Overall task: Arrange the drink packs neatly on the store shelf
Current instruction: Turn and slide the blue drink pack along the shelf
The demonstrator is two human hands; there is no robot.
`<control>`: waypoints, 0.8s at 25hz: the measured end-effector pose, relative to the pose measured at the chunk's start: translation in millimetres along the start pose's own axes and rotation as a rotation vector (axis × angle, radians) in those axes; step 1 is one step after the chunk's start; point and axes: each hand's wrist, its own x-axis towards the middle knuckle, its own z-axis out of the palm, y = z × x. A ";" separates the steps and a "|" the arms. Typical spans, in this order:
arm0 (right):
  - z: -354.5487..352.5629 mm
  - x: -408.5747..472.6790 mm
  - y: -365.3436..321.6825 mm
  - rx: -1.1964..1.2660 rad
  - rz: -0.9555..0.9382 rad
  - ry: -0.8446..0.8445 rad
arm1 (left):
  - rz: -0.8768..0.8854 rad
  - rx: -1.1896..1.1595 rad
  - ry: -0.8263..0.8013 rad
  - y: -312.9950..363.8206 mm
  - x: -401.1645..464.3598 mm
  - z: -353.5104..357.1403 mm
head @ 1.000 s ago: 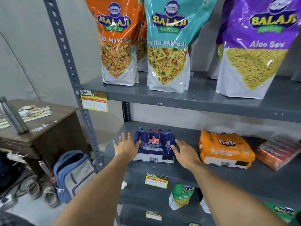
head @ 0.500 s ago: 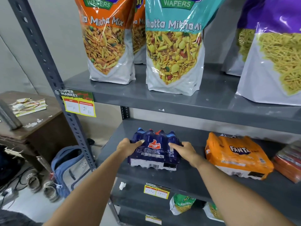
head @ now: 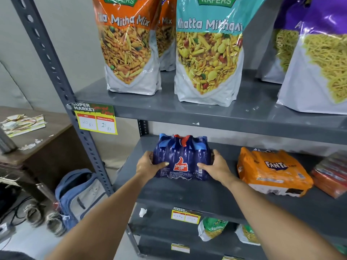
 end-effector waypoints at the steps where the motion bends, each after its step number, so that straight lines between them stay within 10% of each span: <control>1: 2.5 -1.1 1.2 -0.032 -0.014 0.022 | 0.027 0.013 0.005 -2.0 -1.0 0.7; 11: 2.3 10.5 3.7 -0.054 0.140 -0.185 | -0.021 0.411 -0.025 -11.6 15.1 2.5; 14: -8.0 17.1 -5.0 -0.091 0.184 -0.268 | -0.240 0.087 -0.039 -8.1 16.2 11.7; 20: -0.9 11.2 -4.7 0.024 0.197 -0.031 | 0.051 -0.335 -0.137 -2.3 -8.8 43.3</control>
